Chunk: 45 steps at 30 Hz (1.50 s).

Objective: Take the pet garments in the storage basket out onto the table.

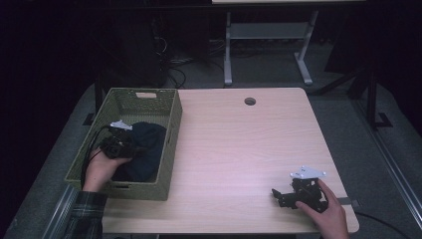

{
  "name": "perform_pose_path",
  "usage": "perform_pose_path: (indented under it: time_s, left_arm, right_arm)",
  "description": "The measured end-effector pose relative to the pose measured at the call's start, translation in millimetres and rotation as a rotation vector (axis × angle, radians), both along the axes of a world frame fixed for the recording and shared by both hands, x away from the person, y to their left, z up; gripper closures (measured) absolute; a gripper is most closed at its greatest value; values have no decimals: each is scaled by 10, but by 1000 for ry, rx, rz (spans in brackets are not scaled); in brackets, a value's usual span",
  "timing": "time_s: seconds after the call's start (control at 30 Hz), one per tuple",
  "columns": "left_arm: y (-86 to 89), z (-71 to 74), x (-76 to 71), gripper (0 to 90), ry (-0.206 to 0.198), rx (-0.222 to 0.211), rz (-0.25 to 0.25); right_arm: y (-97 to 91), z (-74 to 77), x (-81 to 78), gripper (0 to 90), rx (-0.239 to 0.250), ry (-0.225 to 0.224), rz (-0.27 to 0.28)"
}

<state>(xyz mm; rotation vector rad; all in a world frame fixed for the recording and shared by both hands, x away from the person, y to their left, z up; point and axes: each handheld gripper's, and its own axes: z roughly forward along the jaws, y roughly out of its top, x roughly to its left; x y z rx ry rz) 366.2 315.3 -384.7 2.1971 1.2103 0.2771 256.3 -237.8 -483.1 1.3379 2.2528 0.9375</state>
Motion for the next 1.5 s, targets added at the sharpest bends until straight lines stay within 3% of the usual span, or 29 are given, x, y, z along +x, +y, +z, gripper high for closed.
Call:
perform_pose_path:
  time_s: [0.37,0.9,1.17,1.5]
  left_arm:
    - [131,232,-79,636,-120,-202,31]
    - [116,588,-201,637,-247,-323,-16]
    - [-9,807,-268,637,-311,-381,-64]
    - [-179,963,-295,636,-353,-421,-113]
  right_arm:
    - [-1,0,2,0,-1,-1,2]
    - [-1,-1,3,0,0,-2,3]
    - [0,-1,5,0,0,-2,3]
    - [2,-1,7,0,1,-1,3]
